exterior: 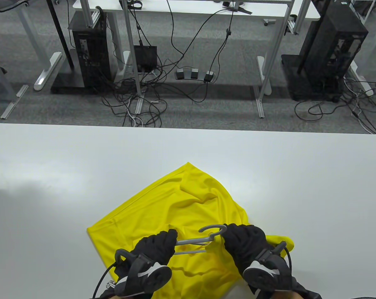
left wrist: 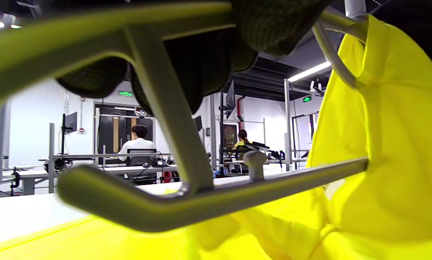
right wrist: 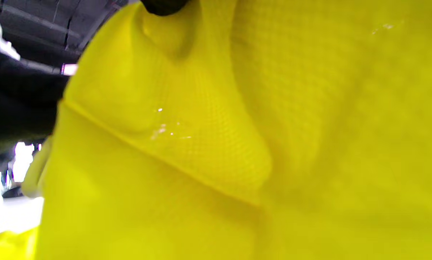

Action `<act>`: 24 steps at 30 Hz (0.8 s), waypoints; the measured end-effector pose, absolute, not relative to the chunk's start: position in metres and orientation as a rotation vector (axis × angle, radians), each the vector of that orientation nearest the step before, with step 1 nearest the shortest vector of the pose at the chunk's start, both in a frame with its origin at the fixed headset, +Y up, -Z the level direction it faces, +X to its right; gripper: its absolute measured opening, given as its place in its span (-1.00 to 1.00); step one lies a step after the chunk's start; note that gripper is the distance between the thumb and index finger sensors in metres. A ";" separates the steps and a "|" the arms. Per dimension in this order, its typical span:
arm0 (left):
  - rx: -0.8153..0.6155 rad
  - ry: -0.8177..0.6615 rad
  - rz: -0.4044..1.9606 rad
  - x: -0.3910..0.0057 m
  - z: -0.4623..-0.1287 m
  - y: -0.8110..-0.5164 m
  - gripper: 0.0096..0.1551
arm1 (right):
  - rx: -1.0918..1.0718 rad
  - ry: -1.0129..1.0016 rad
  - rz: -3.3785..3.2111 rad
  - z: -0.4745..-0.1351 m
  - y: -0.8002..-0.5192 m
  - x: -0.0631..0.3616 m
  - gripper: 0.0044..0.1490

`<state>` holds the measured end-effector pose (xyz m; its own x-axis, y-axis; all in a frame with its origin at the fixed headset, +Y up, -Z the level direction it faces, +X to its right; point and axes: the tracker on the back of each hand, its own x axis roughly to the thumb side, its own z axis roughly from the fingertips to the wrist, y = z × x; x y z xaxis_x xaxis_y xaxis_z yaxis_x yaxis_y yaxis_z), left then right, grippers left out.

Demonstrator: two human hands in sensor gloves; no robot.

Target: Remove t-shirt from gray hanger

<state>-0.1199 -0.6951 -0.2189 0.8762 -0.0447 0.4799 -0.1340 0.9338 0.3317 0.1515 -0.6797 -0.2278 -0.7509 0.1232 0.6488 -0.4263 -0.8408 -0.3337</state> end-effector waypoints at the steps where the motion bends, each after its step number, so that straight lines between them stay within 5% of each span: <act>1: 0.376 -0.494 0.045 -0.121 -0.219 -0.695 -0.41 | 0.883 -0.675 2.579 -0.229 -0.678 0.154 -0.41; 24: 0.430 -0.178 0.216 -0.199 -0.245 -0.695 -0.42 | 0.064 -0.559 2.411 -0.271 -0.690 0.258 -0.48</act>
<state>-0.1991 -0.6953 -0.2455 0.9618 0.1688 0.2157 -0.2437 0.8867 0.3929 0.2577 -0.6905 -0.2705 -0.7855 0.5906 0.1847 -0.6116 -0.6956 -0.3769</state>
